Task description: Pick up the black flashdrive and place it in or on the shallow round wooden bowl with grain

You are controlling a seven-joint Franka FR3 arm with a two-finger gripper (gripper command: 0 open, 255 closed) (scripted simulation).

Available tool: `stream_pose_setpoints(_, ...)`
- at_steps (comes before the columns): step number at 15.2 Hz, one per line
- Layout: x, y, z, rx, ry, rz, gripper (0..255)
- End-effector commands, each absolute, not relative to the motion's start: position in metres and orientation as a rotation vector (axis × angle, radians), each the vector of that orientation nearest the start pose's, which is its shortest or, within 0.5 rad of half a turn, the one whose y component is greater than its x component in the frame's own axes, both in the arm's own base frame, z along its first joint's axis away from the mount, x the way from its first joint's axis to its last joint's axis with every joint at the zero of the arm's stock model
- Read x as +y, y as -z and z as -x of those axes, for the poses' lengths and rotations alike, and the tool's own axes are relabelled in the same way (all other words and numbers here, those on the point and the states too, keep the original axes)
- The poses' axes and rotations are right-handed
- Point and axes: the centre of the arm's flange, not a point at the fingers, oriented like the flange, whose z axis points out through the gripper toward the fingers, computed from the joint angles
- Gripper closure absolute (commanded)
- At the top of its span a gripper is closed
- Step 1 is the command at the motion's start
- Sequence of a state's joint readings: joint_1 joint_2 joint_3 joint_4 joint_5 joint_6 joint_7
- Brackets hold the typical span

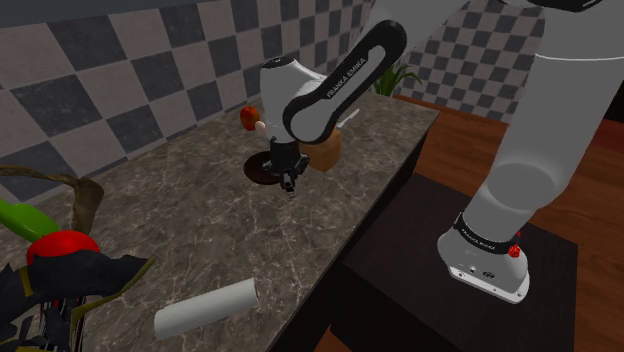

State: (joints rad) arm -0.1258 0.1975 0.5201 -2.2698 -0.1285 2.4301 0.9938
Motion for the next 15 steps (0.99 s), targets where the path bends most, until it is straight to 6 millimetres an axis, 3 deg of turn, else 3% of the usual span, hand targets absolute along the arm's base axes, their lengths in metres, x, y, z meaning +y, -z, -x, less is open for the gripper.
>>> stream_pose_setpoints(1,0.194,-0.284,-0.514,0.789,-0.023,3.035,255)
stream_pose_setpoints(13,0.131,-0.285,-0.659,0.789,-0.023,3.035,255)
stream_pose_setpoints(15,0.127,-0.28,-0.667,0.789,-0.023,3.035,255)
